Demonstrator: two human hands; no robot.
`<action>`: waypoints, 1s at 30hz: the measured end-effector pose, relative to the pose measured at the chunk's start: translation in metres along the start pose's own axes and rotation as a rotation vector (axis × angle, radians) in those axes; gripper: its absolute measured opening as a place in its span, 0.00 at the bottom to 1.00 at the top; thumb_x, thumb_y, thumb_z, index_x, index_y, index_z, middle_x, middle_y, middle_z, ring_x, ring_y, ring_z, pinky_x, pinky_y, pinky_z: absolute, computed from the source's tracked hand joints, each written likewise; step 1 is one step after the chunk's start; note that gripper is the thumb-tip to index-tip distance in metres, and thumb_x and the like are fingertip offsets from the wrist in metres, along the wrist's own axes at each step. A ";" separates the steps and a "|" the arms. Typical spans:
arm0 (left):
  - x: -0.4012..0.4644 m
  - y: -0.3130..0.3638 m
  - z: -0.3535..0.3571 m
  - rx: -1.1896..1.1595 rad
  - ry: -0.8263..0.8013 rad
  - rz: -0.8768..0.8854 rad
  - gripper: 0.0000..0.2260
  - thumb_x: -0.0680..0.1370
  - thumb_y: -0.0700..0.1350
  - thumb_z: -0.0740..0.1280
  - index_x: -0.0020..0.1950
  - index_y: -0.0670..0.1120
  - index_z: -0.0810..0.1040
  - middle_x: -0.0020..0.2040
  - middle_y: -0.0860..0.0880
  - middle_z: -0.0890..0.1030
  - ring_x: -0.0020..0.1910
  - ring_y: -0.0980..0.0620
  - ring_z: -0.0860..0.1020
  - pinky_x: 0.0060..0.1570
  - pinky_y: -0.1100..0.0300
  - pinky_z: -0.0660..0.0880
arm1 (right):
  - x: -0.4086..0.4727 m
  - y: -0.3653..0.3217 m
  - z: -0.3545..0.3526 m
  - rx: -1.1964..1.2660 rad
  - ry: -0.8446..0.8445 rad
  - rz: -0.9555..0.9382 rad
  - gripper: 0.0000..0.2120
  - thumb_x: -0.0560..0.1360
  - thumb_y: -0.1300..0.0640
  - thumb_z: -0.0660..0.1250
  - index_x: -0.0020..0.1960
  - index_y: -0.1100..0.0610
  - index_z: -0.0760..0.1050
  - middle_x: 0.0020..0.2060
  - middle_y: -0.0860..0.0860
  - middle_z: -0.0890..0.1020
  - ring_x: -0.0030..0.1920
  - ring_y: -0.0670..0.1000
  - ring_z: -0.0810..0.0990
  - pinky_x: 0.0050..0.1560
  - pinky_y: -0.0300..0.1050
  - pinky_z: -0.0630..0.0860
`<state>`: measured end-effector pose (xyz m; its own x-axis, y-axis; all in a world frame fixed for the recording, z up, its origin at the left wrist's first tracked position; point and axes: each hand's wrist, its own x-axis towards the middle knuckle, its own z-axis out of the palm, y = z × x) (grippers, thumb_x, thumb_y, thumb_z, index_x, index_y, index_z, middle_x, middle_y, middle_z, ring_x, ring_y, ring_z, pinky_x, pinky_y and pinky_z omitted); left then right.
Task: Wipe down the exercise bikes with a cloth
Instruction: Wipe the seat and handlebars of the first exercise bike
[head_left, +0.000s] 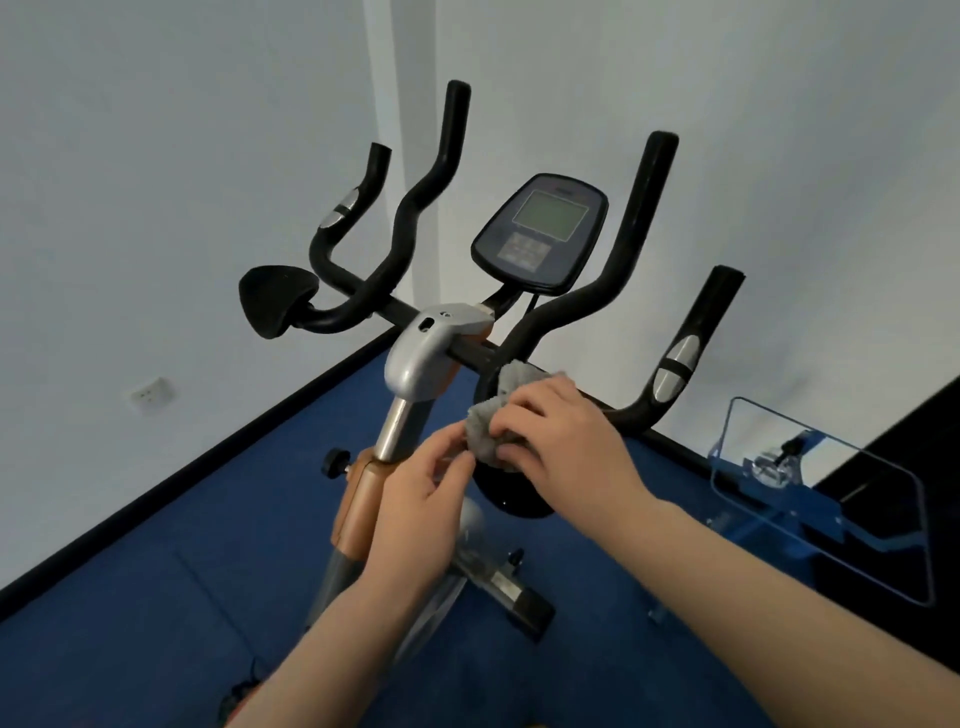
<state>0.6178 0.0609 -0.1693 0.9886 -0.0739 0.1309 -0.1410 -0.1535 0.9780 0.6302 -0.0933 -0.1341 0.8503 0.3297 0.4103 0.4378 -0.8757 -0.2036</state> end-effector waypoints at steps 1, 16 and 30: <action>0.000 0.000 0.000 0.008 0.001 0.007 0.14 0.78 0.38 0.62 0.57 0.55 0.78 0.48 0.67 0.81 0.52 0.70 0.76 0.46 0.79 0.69 | 0.000 0.000 0.002 -0.007 -0.049 0.010 0.06 0.70 0.57 0.73 0.46 0.56 0.80 0.46 0.51 0.80 0.50 0.55 0.75 0.47 0.52 0.75; 0.004 -0.020 0.000 -0.085 0.051 -0.095 0.14 0.79 0.37 0.59 0.57 0.50 0.80 0.48 0.57 0.83 0.48 0.64 0.80 0.45 0.73 0.74 | -0.025 -0.016 0.020 -0.053 0.035 0.068 0.02 0.72 0.54 0.71 0.43 0.52 0.82 0.41 0.46 0.81 0.44 0.52 0.77 0.48 0.46 0.70; 0.000 -0.030 0.003 -0.171 0.088 -0.125 0.13 0.80 0.39 0.59 0.52 0.53 0.81 0.46 0.56 0.84 0.47 0.57 0.82 0.47 0.65 0.78 | -0.037 -0.022 0.041 -0.100 0.074 0.011 0.05 0.71 0.51 0.68 0.40 0.51 0.80 0.41 0.46 0.81 0.46 0.51 0.76 0.49 0.46 0.68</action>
<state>0.6220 0.0622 -0.1987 0.9996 0.0230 0.0132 -0.0136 0.0140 0.9998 0.6012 -0.0715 -0.1807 0.8292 0.2963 0.4740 0.3942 -0.9111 -0.1201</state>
